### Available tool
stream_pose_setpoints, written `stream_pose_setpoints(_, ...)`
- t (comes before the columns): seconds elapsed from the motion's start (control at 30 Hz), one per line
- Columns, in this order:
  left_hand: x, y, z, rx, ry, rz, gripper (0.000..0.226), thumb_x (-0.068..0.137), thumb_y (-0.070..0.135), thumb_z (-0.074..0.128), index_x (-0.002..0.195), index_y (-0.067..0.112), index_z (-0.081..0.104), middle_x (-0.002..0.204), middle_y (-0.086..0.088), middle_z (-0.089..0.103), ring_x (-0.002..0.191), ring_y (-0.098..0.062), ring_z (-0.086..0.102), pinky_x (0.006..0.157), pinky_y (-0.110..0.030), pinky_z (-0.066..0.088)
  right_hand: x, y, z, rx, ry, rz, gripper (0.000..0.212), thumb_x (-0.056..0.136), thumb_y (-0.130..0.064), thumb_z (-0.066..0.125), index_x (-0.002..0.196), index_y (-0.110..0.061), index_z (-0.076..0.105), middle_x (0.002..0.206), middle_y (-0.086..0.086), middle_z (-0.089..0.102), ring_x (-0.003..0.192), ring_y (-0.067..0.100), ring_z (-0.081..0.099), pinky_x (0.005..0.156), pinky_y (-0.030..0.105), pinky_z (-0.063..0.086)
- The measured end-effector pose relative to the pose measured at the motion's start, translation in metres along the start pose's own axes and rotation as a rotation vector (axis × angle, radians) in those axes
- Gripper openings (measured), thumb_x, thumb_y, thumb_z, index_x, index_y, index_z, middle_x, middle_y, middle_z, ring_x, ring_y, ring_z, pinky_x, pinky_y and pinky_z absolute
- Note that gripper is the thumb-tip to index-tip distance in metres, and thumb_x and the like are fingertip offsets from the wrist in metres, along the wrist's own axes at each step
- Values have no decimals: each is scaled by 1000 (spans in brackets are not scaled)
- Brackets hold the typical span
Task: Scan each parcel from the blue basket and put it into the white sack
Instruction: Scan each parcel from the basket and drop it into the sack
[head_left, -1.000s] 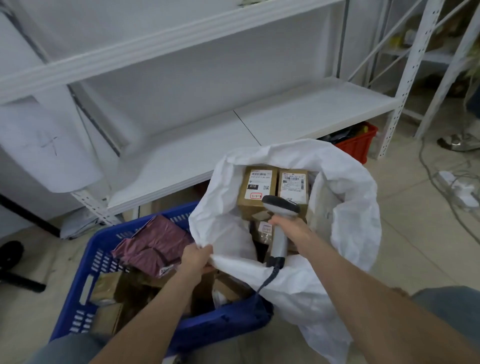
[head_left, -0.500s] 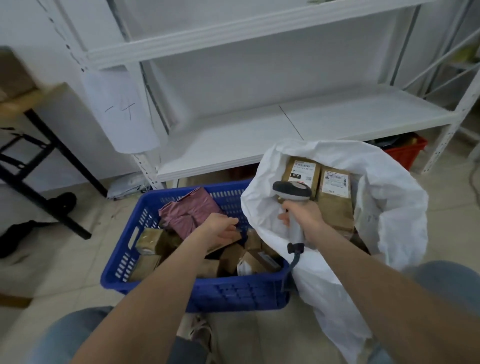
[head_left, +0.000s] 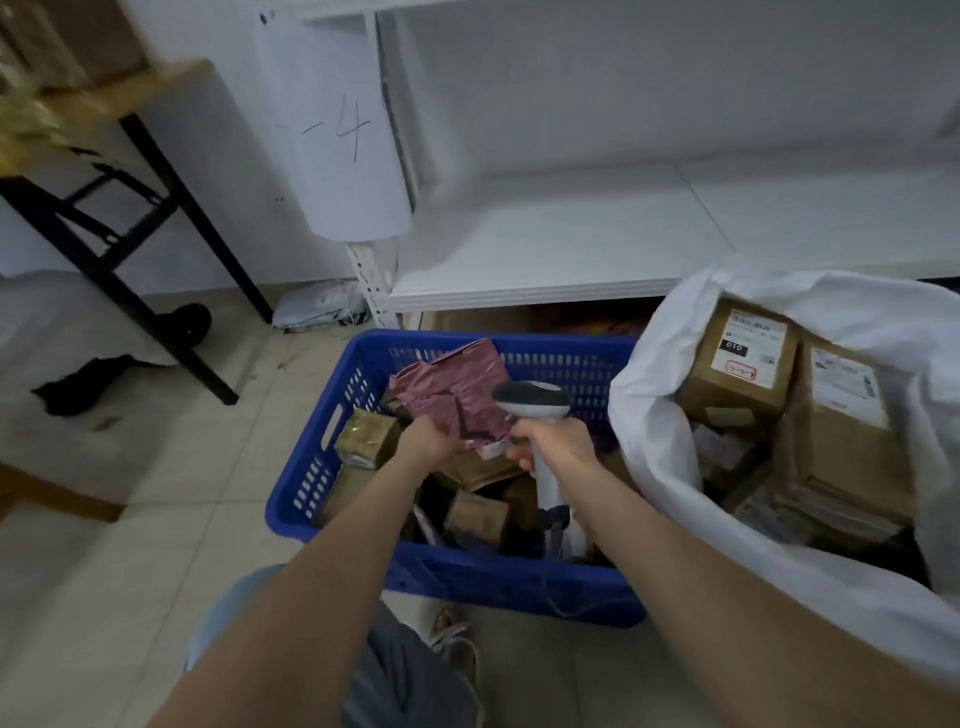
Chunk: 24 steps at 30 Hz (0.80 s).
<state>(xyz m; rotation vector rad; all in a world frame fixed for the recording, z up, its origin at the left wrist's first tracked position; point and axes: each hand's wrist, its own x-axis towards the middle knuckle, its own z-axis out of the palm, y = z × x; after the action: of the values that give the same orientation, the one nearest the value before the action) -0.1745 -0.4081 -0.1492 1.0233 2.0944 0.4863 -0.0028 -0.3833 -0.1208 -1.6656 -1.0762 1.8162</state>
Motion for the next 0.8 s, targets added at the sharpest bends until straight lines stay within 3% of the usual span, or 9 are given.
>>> stream_pose_setpoints(0.07,33,-3,-11,125,99,32,45,89,24,63,129,8,49,128,-11,55,117,-30,54,100,-37,45,24,1,15,53,23,41,11,84,-14,68,78,-5,66,65,8,70,59,17,61,61,28,50)
stream_pose_setpoints(0.17,95,-7,-22,308,238,55,67,84,35,66,140,17,35,142,-13,43,129,-31,43,105,-46,41,65,6,30,171,89,96,18,86,-10,67,68,-6,63,62,8,67,55,16,57,56,26,48)
stream_pose_setpoints(0.33,176,2,-33,587,238,106,104,80,37,74,152,10,4,158,-12,14,147,-31,10,117,-48,21,111,18,35,265,130,191,13,85,-10,66,73,-4,66,57,5,67,44,12,53,45,19,45)
stream_pose_setpoints(0.4,203,-2,-31,587,161,50,104,83,35,72,153,12,-2,159,-12,11,146,-31,14,116,-50,20,121,21,30,295,137,226,14,86,-10,65,73,-6,65,62,7,66,44,11,51,44,18,45)
stream_pose_setpoints(0.43,211,-5,-28,581,118,13,102,85,33,70,153,15,-4,158,-13,17,142,-33,25,114,-52,26,125,22,27,309,147,238,14,87,-10,65,73,-7,64,64,8,66,46,11,52,46,18,45)
stream_pose_setpoints(0.47,214,-8,-25,597,85,-7,94,87,32,67,153,20,0,151,-14,31,133,-35,39,108,-53,35,128,24,25,326,161,247,14,87,-11,65,74,-8,64,65,8,67,48,11,52,48,19,45)
stream_pose_setpoints(0.53,208,-12,-17,730,38,70,62,92,28,57,147,28,28,126,-11,57,112,-33,56,95,-49,47,131,27,20,341,193,251,13,88,-13,66,76,-8,64,66,7,68,51,12,55,52,21,47)
stream_pose_setpoints(0.63,186,-22,-3,856,-207,213,30,92,23,56,121,23,60,104,-7,67,95,-25,64,84,-37,53,127,27,16,357,232,214,13,88,-14,66,77,-6,64,66,6,67,55,13,57,56,23,48)
stream_pose_setpoints(0.8,120,-57,47,599,-564,226,28,88,23,66,115,18,67,113,-2,68,101,-21,64,88,-26,49,111,23,13,352,262,149,10,86,-9,66,78,-4,66,62,6,65,50,13,55,50,21,47)
